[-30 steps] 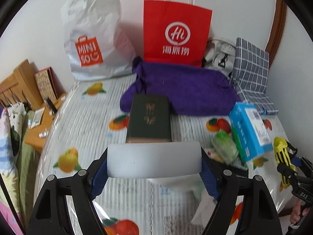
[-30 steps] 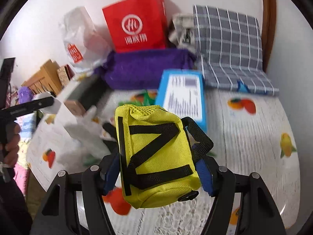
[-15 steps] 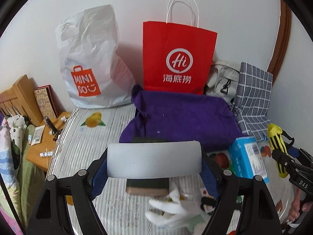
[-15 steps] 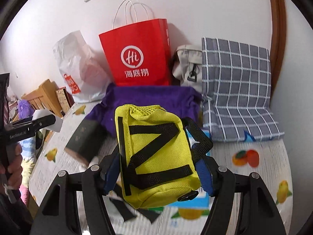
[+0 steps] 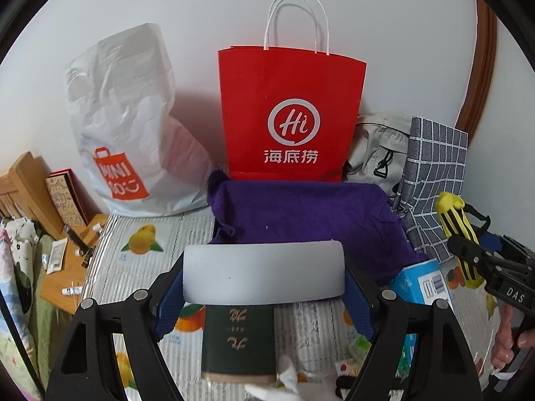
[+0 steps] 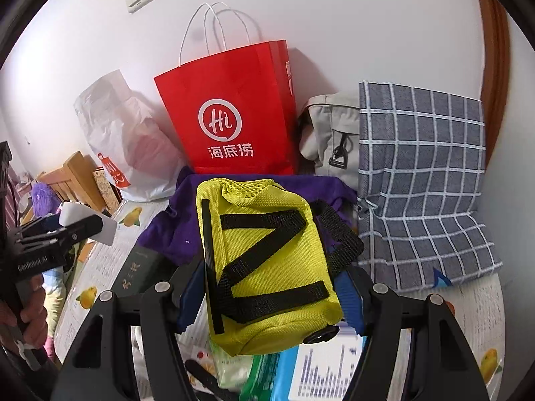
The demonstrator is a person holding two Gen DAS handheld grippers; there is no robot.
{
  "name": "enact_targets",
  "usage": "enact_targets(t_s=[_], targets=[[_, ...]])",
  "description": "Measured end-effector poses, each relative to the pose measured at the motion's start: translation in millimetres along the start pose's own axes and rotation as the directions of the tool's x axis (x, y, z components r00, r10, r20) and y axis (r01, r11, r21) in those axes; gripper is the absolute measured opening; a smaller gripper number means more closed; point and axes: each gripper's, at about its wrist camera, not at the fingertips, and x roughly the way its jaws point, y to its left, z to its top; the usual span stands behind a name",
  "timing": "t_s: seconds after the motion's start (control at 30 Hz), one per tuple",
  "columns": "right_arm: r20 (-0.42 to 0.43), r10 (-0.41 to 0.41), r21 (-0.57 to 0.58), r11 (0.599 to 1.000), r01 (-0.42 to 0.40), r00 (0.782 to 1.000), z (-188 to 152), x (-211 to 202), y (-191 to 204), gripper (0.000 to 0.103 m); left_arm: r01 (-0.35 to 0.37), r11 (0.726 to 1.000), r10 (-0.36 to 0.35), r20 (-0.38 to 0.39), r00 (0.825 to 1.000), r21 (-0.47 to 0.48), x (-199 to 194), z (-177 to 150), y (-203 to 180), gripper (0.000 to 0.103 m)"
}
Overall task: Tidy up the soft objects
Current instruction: 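Place the sponge on the purple towel with the left tool while the right places the pouch beside it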
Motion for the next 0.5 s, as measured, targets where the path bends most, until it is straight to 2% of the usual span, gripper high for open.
enact_targets(t_s=[0.2, 0.4, 0.5], targets=[[0.003, -0.010, -0.017, 1.000, 0.010, 1.000, 21.7, 19.2, -1.7, 0.068, -0.006, 1.000, 0.006, -0.016, 1.000, -0.002, 21.5, 13.4, -0.9, 0.081], [-0.008, -0.021, -0.047, 0.999, 0.021, 1.000, 41.2, 46.0, -6.2, 0.068, 0.050, 0.998, -0.053, -0.058, 0.997, -0.050, 44.8, 34.3, 17.2, 0.081], [-0.003, -0.027, -0.061, 0.998, 0.027, 1.000, 53.3, 57.5, -9.0, 0.068, 0.042, 0.997, -0.046, -0.061, 0.997, -0.066, 56.5, 44.6, 23.5, 0.081]])
